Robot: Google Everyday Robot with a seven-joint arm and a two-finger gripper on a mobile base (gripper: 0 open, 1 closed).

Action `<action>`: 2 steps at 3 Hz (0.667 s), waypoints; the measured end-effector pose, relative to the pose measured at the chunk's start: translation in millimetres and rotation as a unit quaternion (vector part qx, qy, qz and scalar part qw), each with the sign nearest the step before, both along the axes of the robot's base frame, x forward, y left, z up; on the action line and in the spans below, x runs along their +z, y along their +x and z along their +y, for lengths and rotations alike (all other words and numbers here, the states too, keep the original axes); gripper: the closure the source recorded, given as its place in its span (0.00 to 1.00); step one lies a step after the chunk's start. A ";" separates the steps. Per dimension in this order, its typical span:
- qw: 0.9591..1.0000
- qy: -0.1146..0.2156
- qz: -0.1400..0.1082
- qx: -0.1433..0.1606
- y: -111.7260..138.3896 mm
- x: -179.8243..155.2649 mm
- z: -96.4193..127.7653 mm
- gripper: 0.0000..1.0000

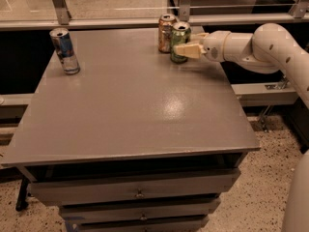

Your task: Move green can near orange can

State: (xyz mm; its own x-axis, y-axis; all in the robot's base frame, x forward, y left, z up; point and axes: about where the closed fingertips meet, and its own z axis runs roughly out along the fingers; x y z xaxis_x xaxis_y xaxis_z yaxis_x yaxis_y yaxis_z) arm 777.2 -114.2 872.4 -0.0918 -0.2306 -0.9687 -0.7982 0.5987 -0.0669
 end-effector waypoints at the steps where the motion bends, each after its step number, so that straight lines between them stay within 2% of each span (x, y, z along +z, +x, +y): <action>1: 1.000 0.004 0.007 0.004 0.6 -3.6 3.2 0.35; 2: 1.000 0.005 0.013 0.009 -3.3 -5.6 5.7 0.12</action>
Offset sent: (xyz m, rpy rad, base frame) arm -0.0085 0.0011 -0.0062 0.0103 0.0381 0.0209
